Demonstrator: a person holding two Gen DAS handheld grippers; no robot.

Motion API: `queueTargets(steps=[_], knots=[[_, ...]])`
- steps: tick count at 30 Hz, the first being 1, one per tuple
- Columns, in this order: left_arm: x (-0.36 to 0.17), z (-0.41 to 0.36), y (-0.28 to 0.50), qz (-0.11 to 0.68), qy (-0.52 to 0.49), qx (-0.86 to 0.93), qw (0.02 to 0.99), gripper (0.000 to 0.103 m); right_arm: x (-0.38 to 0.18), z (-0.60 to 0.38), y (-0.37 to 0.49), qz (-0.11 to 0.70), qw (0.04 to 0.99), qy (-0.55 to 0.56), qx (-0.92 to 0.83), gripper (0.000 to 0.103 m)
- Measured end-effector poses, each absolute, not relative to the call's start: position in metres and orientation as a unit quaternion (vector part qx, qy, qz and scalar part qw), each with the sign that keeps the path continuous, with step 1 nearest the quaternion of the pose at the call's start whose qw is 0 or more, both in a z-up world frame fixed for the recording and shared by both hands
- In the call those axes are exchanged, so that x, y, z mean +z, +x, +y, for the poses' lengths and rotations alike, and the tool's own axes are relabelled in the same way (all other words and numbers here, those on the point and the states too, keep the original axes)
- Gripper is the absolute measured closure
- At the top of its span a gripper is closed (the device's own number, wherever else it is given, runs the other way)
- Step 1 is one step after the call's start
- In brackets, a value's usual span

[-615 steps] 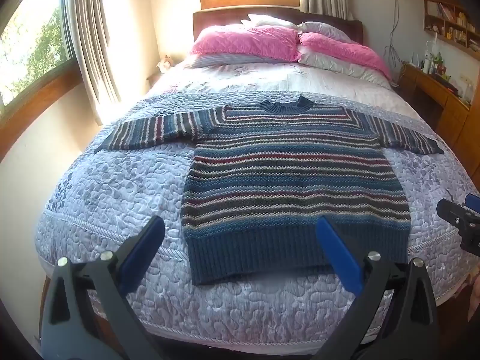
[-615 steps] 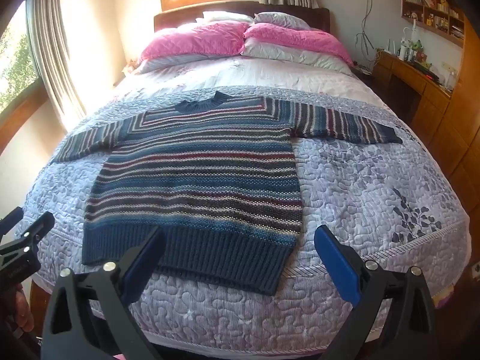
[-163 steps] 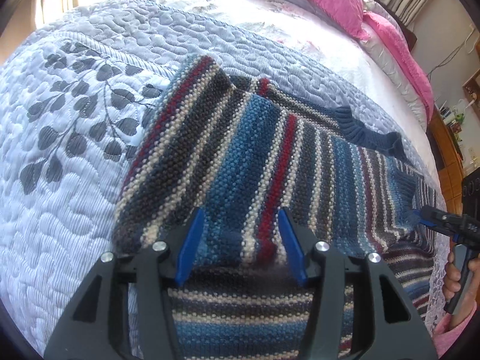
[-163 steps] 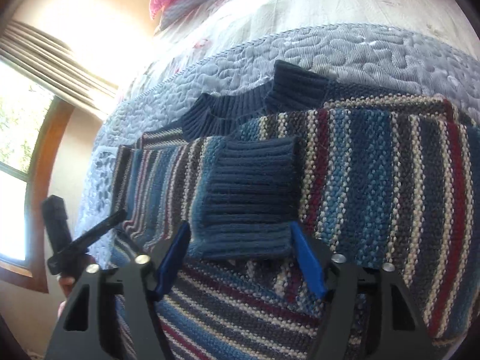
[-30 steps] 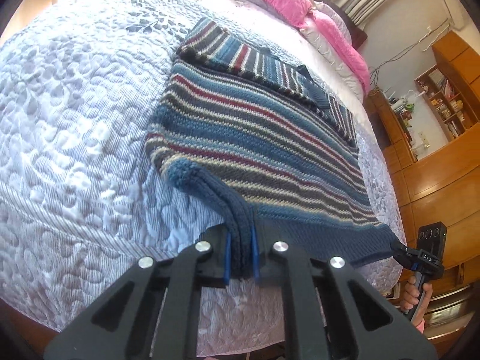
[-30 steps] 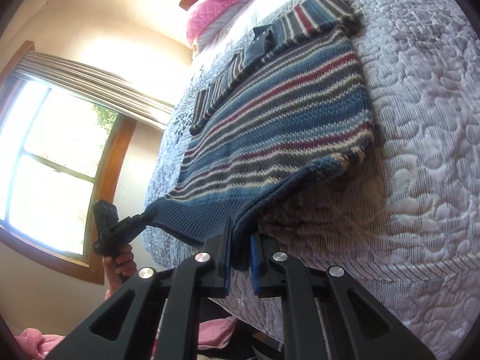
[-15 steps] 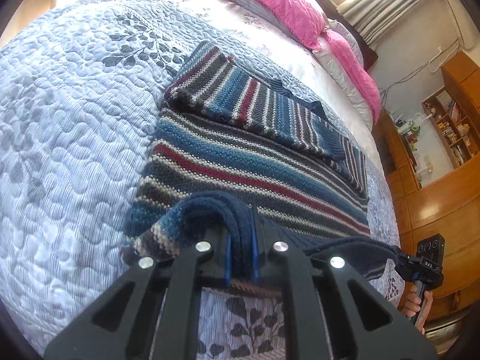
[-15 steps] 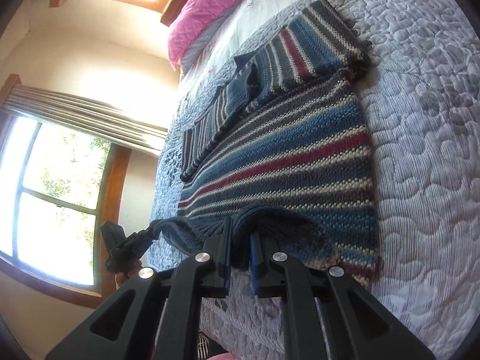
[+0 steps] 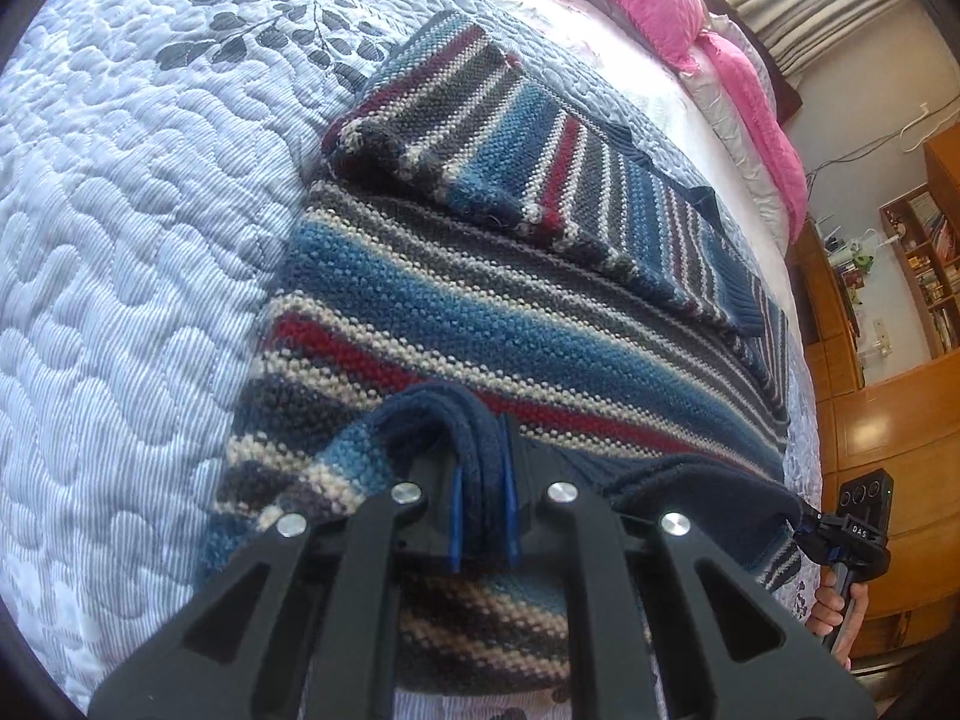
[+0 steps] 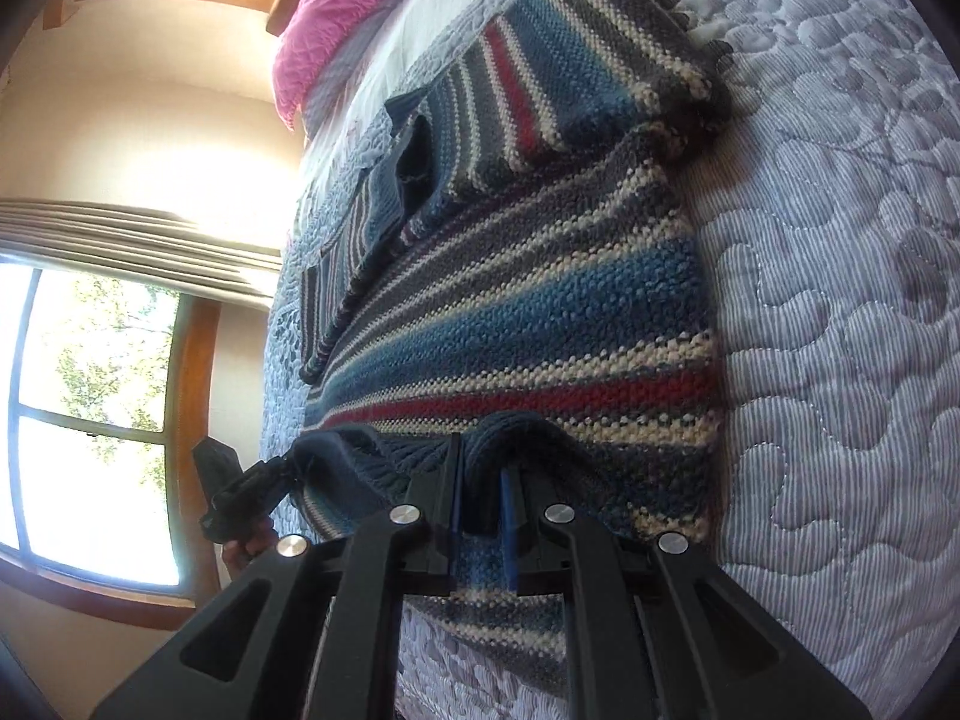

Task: Fold small clothes

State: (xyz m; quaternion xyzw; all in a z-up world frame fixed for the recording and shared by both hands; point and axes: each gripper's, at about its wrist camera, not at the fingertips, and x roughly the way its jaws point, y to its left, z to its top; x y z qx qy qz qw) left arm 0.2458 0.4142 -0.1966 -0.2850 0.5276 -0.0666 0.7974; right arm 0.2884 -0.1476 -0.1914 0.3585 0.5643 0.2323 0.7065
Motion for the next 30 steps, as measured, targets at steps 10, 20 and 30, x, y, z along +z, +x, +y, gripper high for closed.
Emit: queueTargets(steps=[10, 20, 30], knots=[[-0.166, 0.426, 0.244, 0.513, -0.292, -0.057, 0.805, 0.036, -0.160, -0.163, 0.276, 0.545, 0.757, 0.294, 0.209, 0.034], [-0.123, 0.423, 0.246, 0.494, -0.165, -0.086, 0.849, 0.033, -0.112, -0.158, 0.259, 0.523, 0.801, 0.186, 0.224, 0.034], [-0.168, 0.387, 0.279, 0.526, -0.050, -0.159, 0.834, 0.033, -0.135, -0.135, 0.271, 0.540, 0.790, 0.165, 0.240, 0.034]])
